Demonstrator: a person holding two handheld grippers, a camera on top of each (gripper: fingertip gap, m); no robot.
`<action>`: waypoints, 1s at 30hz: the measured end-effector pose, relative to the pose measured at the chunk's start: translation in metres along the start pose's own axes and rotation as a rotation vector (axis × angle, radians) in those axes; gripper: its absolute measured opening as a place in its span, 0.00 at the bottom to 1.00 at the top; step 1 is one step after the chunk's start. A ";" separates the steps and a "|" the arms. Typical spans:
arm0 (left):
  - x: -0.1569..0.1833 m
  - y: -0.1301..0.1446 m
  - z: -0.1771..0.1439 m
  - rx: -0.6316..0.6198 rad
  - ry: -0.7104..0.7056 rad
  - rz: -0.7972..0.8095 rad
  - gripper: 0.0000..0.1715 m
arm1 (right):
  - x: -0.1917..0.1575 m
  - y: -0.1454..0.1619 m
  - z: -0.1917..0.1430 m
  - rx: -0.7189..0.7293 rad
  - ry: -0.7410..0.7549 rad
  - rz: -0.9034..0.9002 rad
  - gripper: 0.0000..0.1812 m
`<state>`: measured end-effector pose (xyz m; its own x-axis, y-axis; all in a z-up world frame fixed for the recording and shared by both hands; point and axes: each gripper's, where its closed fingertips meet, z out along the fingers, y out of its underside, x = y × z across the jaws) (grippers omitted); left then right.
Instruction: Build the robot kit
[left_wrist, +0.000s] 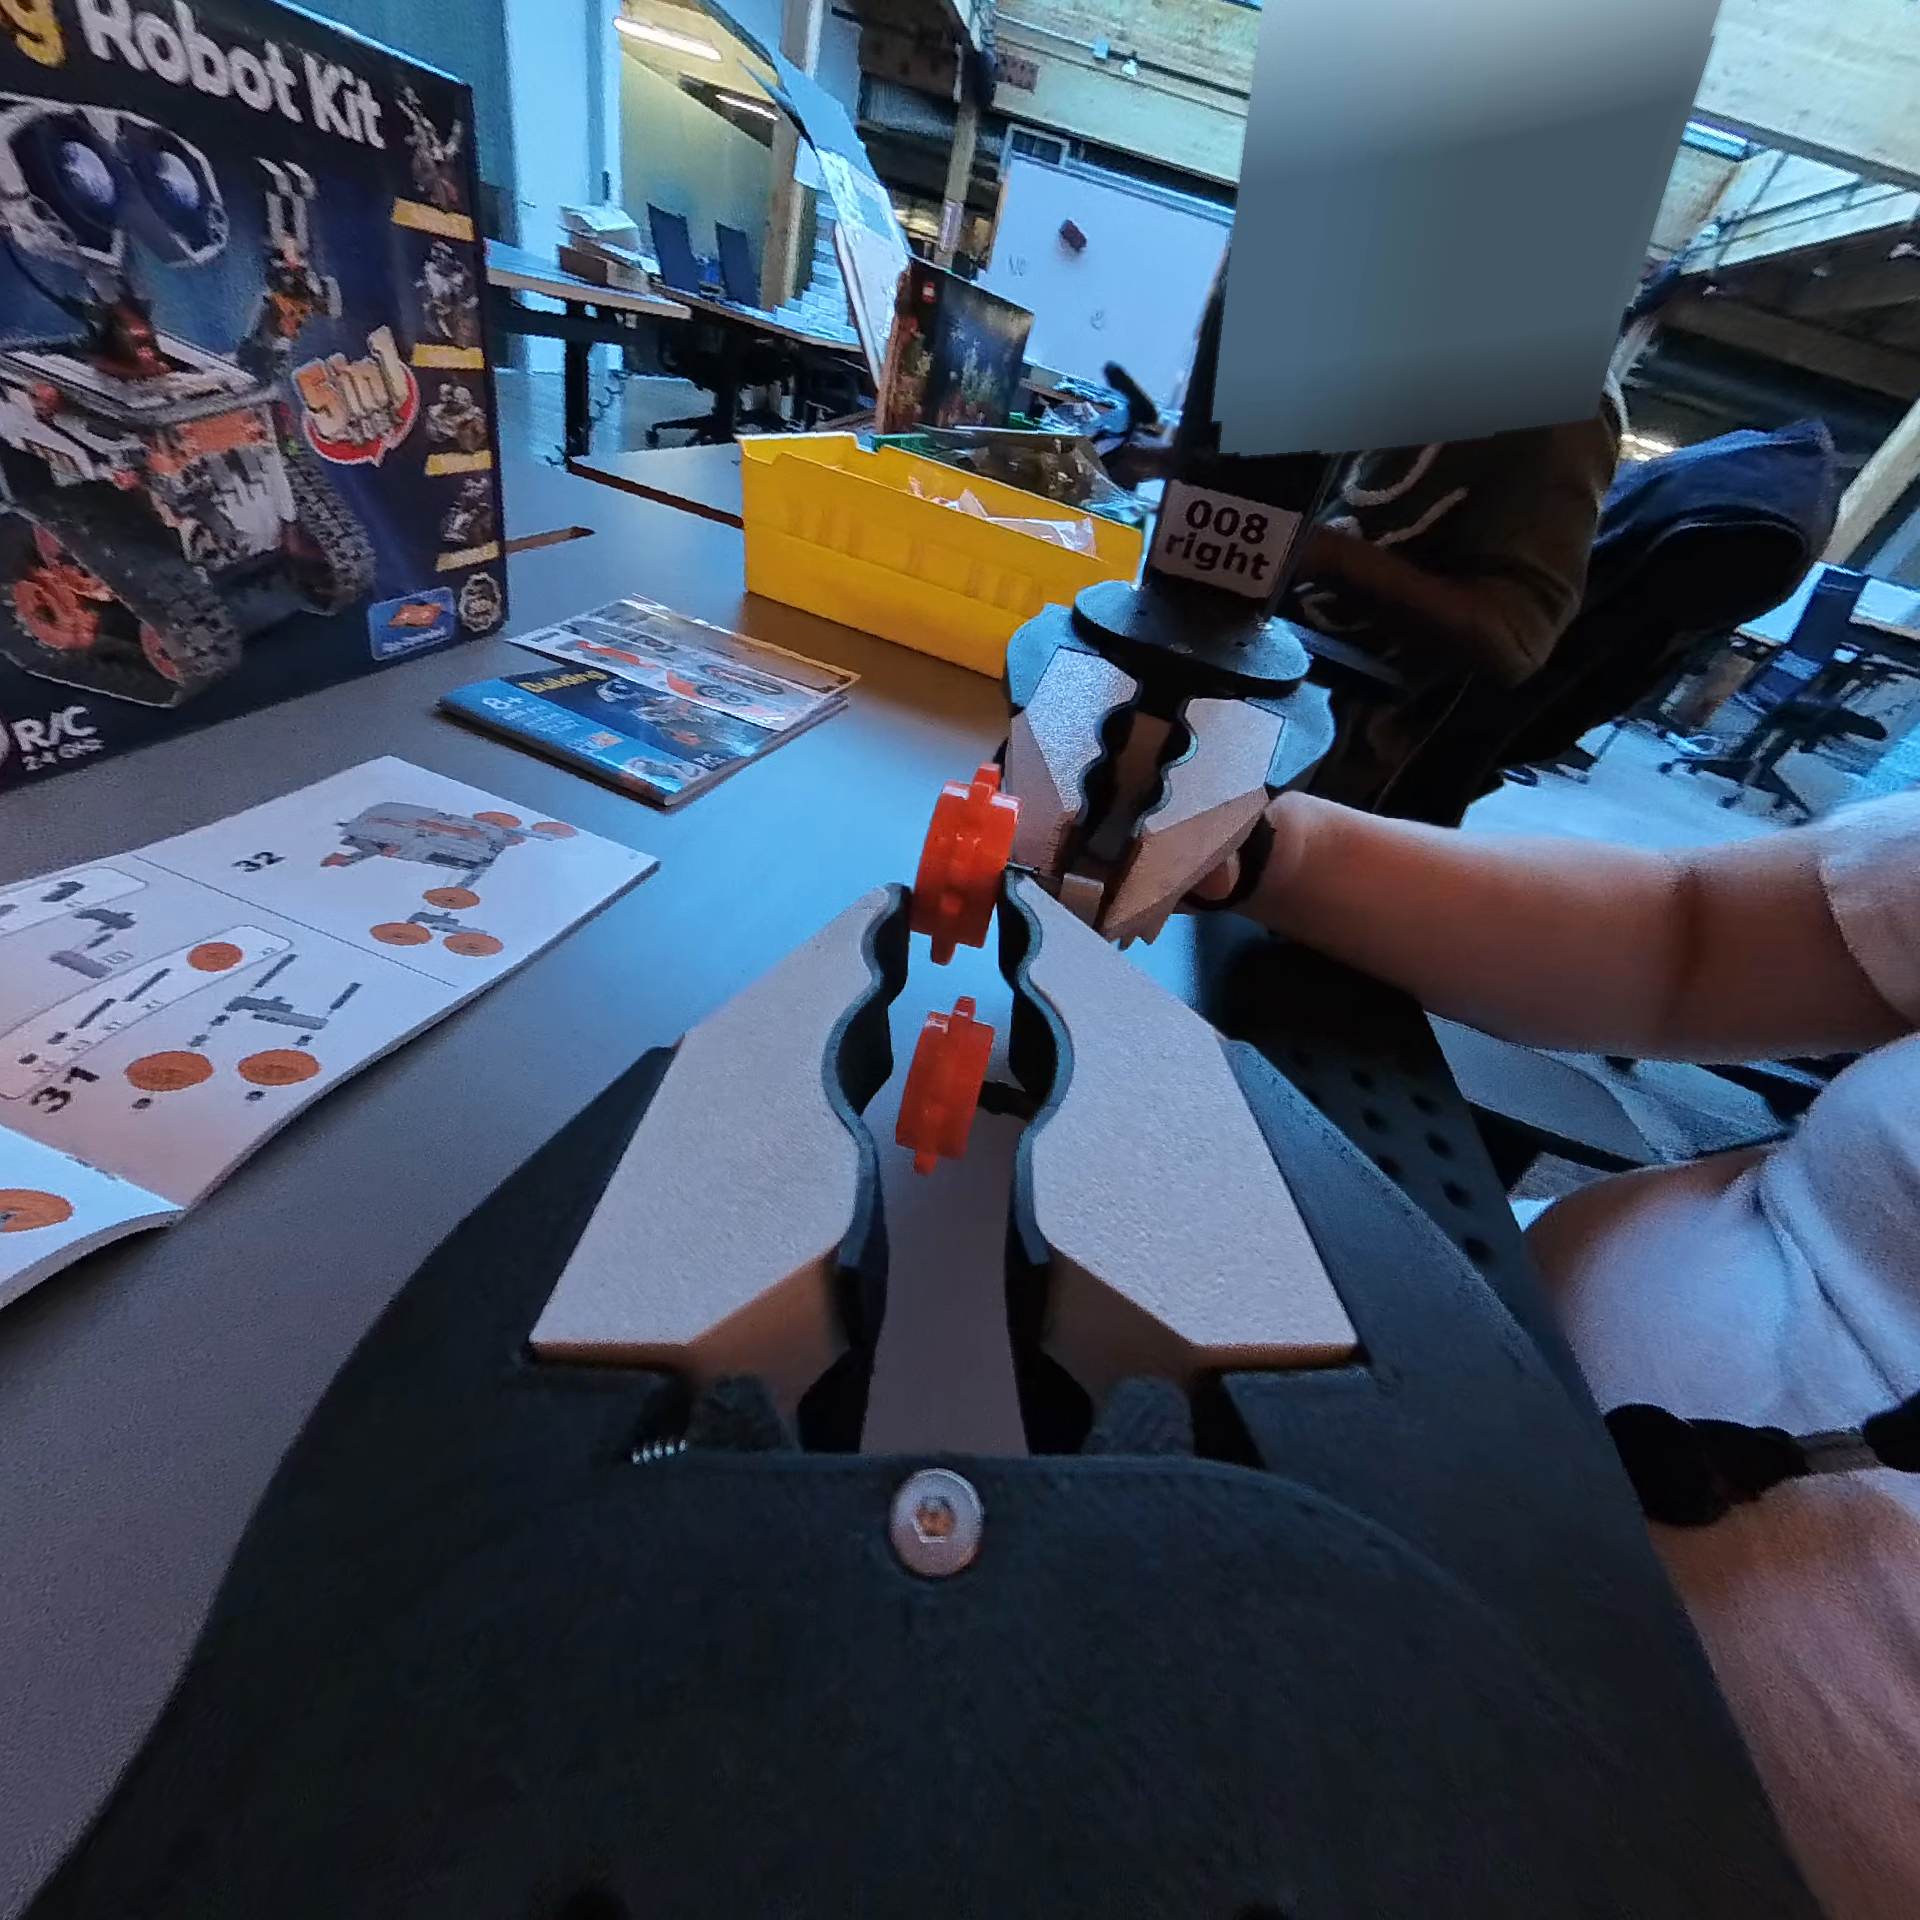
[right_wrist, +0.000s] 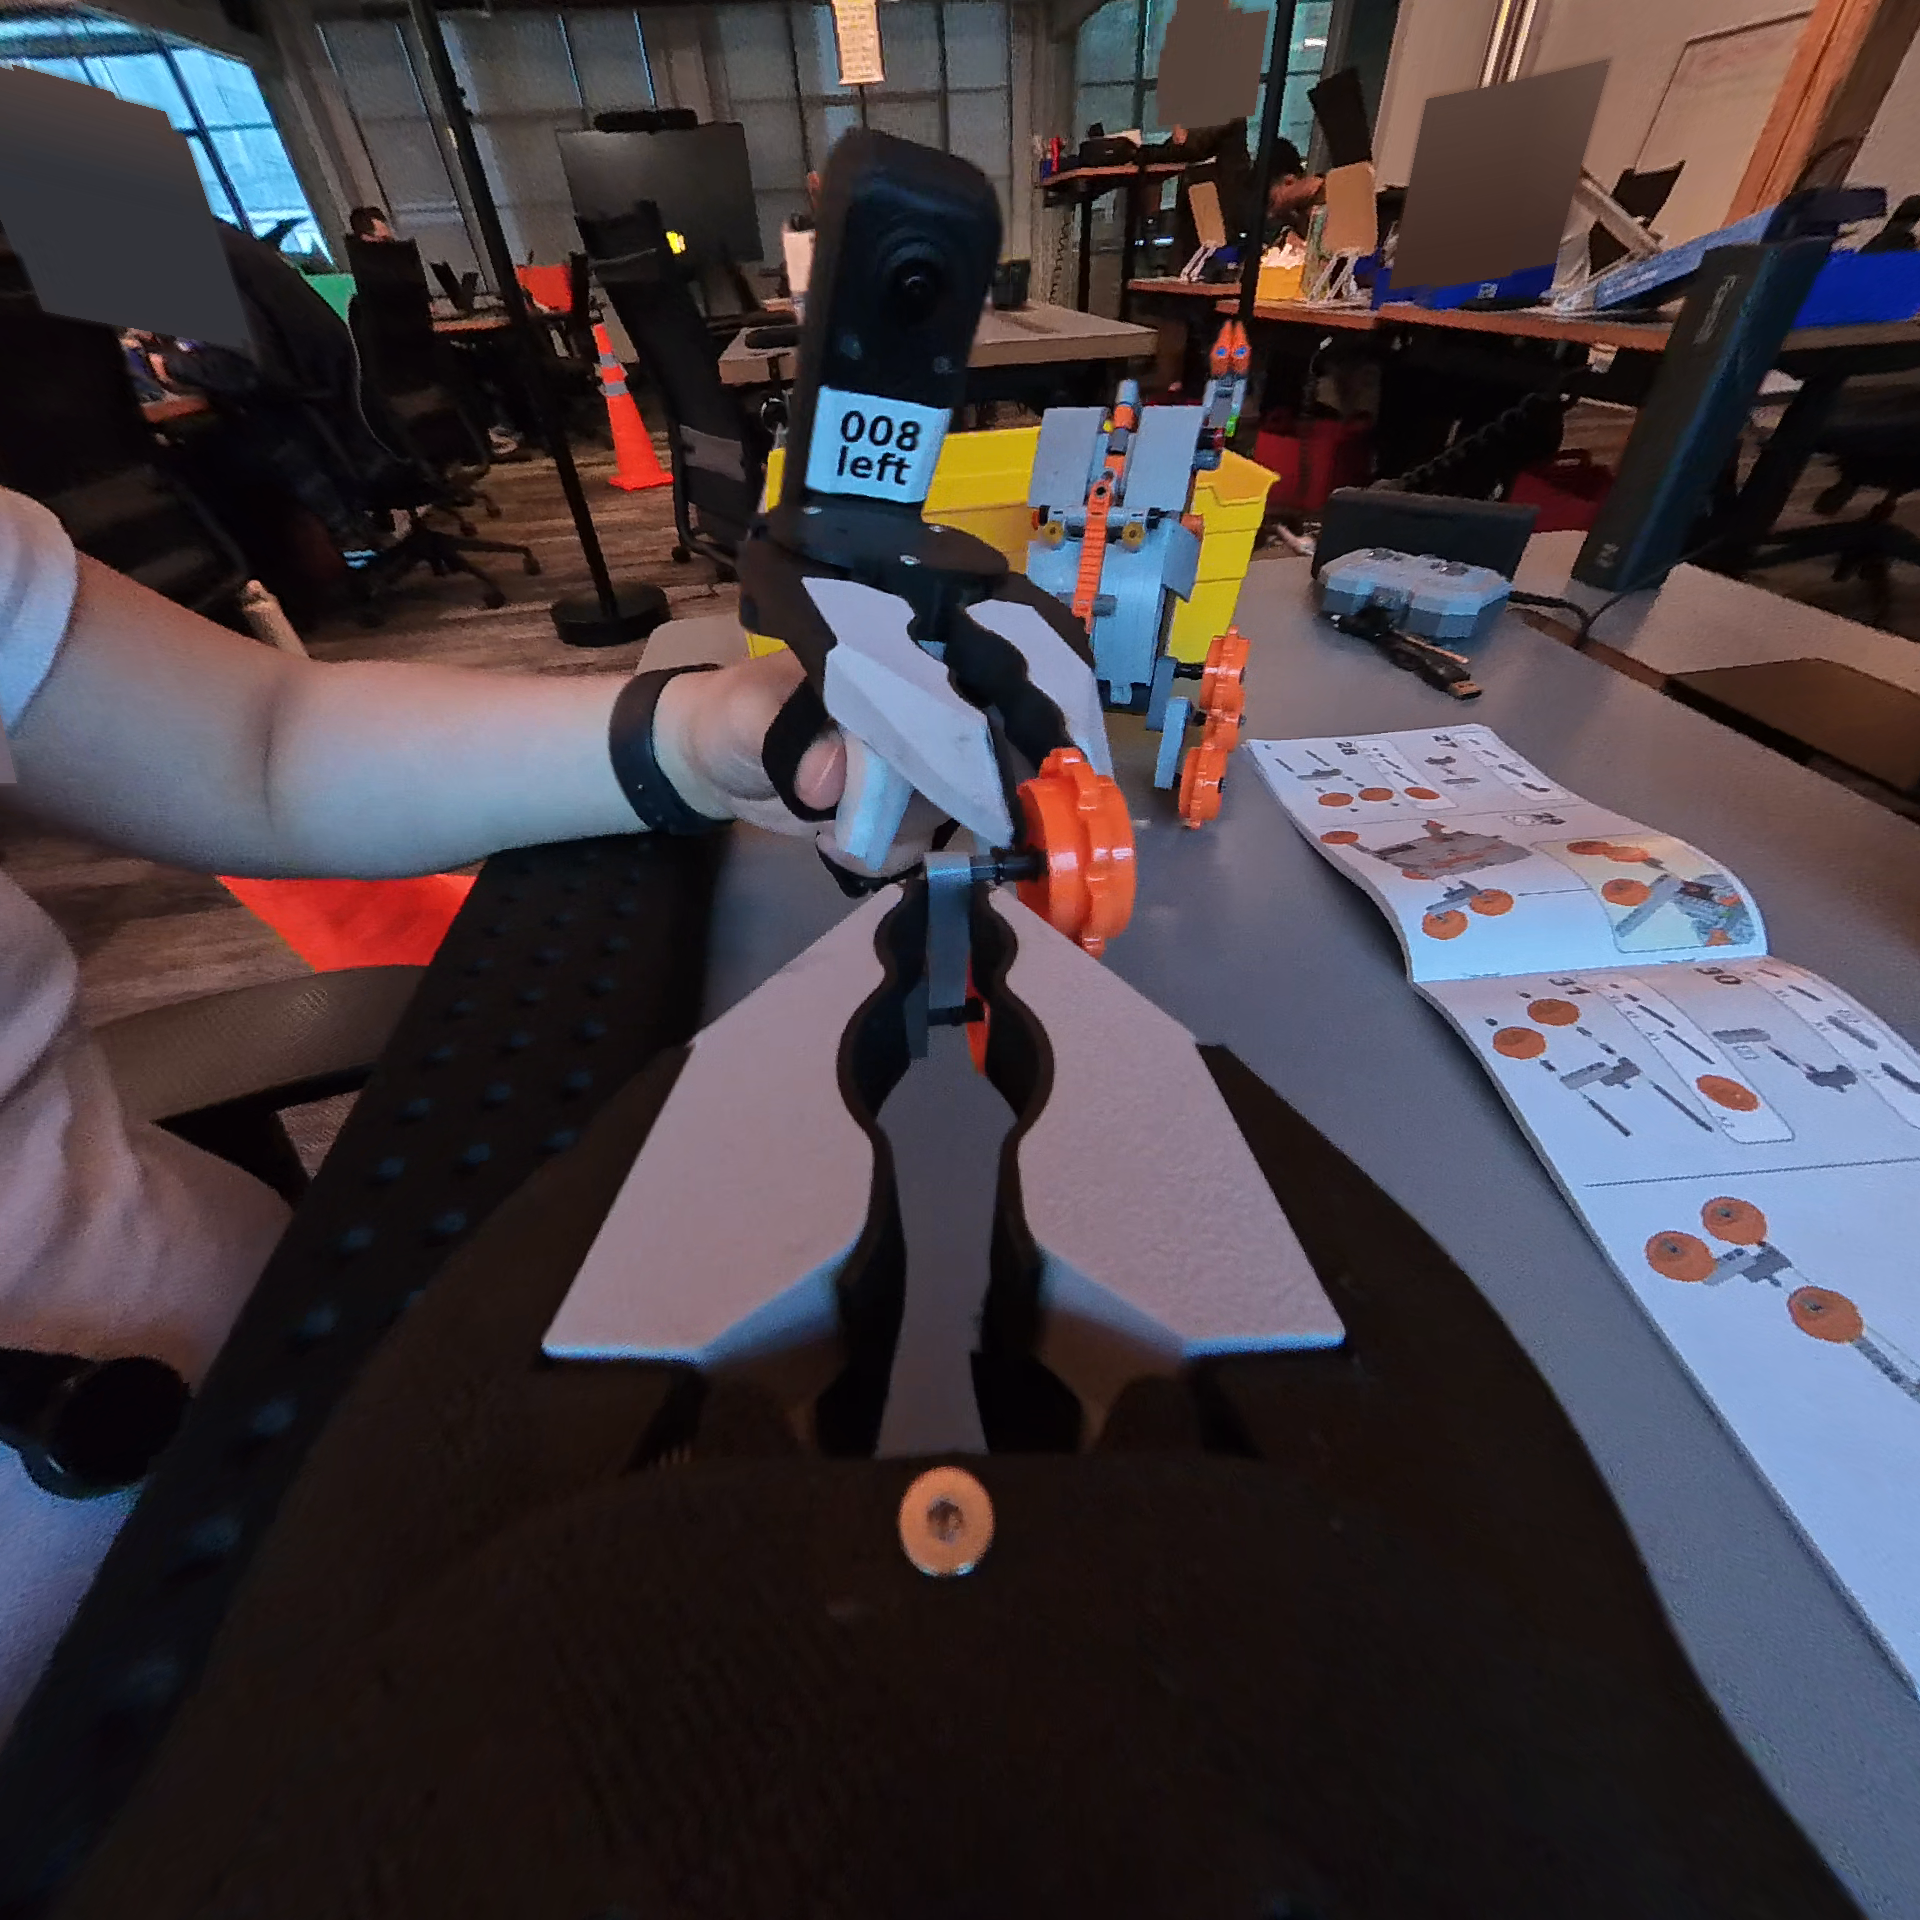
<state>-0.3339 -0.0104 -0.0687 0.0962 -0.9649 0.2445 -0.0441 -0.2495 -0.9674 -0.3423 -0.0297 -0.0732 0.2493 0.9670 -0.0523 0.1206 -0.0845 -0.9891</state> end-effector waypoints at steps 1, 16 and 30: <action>-0.002 -0.001 0.000 0.003 -0.016 0.001 0.08 | 0.001 0.001 -0.001 -0.005 -0.004 0.019 0.04; -0.025 0.003 -0.003 -0.018 -0.177 0.014 0.07 | 0.038 -0.002 0.004 -0.055 0.131 0.081 0.36; -0.015 -0.007 -0.001 0.020 -0.196 0.134 0.07 | 0.031 -0.010 0.002 0.011 0.096 0.038 0.21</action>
<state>-0.3360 0.0060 -0.0653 0.2826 -0.9542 0.0984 -0.0499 -0.1170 -0.9919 -0.3375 0.0013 -0.0648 0.3441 0.9358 -0.0768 0.0989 -0.1174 -0.9881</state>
